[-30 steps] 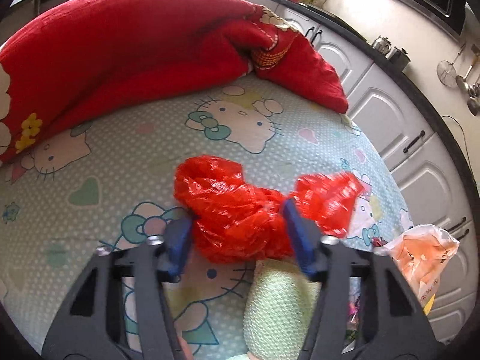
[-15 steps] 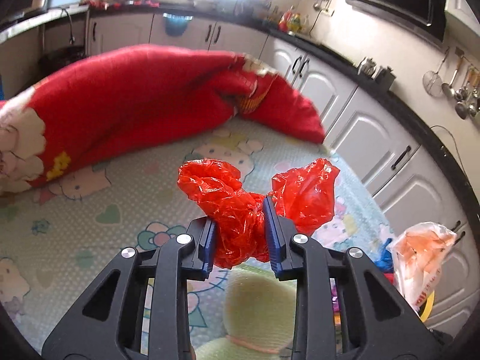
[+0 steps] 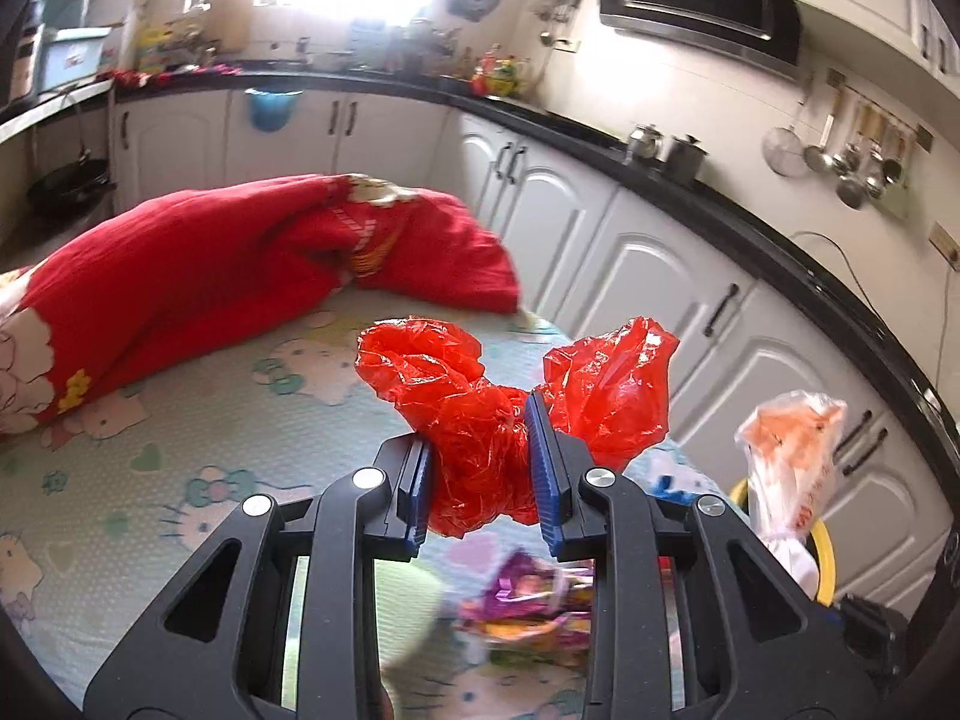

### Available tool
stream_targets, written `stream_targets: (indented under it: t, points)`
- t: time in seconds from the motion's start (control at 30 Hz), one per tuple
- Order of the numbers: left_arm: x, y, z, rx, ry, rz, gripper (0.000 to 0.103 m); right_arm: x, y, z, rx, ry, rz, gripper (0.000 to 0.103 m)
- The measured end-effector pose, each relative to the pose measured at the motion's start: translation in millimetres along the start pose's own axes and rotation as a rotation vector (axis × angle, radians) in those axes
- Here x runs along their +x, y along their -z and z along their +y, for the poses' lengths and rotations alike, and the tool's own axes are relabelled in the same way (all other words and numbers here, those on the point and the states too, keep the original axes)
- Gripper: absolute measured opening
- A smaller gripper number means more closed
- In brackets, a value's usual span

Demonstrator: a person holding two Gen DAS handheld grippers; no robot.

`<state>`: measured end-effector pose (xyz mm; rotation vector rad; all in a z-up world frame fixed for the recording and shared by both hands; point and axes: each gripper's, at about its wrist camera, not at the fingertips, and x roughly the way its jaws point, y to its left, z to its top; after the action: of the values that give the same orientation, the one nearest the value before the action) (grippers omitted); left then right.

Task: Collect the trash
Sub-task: 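Carry the red bag and white printed bag with both tools over the bin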

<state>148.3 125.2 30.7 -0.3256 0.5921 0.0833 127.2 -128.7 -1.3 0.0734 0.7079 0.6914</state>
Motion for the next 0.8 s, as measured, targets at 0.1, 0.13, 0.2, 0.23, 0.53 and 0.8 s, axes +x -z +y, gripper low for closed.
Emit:
stream_targets:
  t: [0.1,0.13,0.2,0.23,0.53,0.8]
  points:
    - [3,2,-20,0.025,0.026,0.004,0.021,-12,-3,-17,0.013,0.031,-0.020,0.019]
    - [4,3,-27,0.036,0.035,0.006,0.021,-15,-3,-21,0.016,0.039,-0.025,0.019]
    - [6,5,-38,0.053,0.049,0.009,0.021,-22,-4,-33,0.024,0.061,-0.036,0.019]
    - [7,6,-44,0.061,0.057,0.011,0.021,-24,-6,-38,0.027,0.068,-0.039,0.019]
    - [18,16,-92,0.129,0.120,0.026,0.021,-52,-3,-80,0.072,0.150,-0.076,0.019]
    - [25,26,-132,0.182,0.171,0.037,0.021,-71,3,-108,0.114,0.206,-0.104,0.019]
